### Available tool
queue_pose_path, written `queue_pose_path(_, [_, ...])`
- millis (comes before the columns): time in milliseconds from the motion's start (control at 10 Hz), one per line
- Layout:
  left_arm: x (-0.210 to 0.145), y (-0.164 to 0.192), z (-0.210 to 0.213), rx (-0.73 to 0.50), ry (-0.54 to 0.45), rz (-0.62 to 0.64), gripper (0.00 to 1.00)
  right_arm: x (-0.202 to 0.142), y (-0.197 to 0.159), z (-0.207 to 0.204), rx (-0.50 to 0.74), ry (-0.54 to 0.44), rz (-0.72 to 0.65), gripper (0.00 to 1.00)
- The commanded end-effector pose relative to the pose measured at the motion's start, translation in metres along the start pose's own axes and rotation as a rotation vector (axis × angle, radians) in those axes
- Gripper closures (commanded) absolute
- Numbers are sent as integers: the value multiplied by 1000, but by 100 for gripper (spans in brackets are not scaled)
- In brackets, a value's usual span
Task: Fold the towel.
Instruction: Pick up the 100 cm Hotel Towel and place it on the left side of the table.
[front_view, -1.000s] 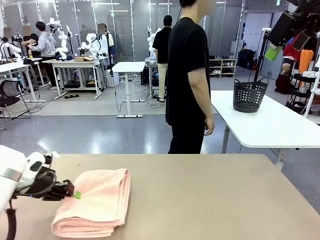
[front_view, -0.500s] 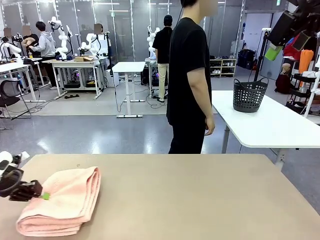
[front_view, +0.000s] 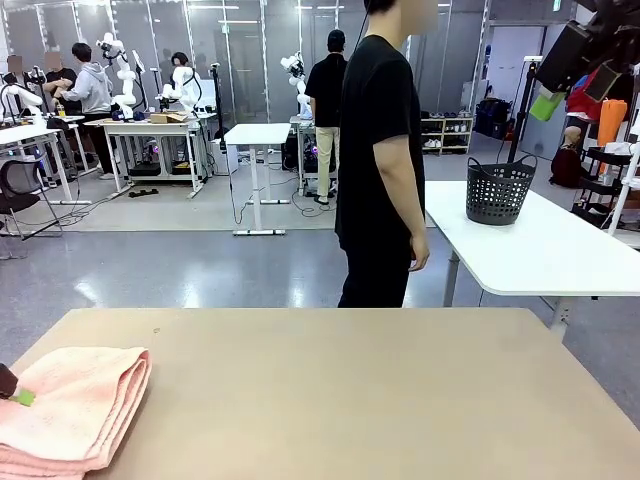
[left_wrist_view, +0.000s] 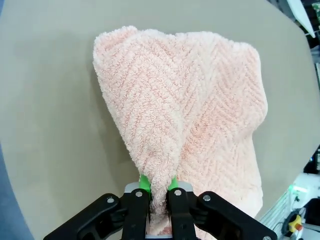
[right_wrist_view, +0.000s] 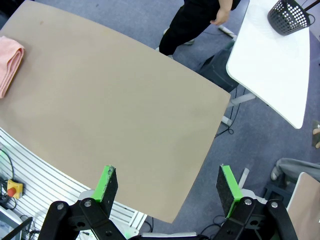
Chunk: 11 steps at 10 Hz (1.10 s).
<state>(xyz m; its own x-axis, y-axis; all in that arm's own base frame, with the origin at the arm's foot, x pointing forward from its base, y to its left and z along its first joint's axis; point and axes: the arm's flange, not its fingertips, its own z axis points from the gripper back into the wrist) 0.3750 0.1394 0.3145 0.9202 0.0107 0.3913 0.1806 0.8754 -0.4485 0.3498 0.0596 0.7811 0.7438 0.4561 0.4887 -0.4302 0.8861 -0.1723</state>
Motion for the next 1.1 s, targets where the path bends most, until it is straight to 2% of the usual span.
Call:
queue_pose_path(0, [-4, -13, 3, 31, -8, 9, 87, 0, -1, 1, -3, 1, 3, 0])
queue_pose_path(500, [-2, -16, 8, 73, -106, 20, 87, 0, -1, 1, -3, 1, 3, 0])
queue_pose_path(600, [-3, -18, 12, 74, -139, 21, 81, 0, -1, 1, -3, 1, 3, 0])
queue_pose_path(700, [-3, -22, 15, 77, -151, 2, 44, 0, -1, 1, -3, 1, 3, 0])
queue_pose_path(800, [-3, -27, 20, 86, -154, -14, 39, 0, -1, 1, -3, 1, 3, 0])
queue_pose_path(900, [-2, -29, 24, 107, -148, -24, 3, 0, -1, 1, -3, 1, 3, 0])
queue_pose_path(1000, [0, -32, 28, 137, -129, -39, 0, 0, -1, 1, -3, 1, 3, 0])
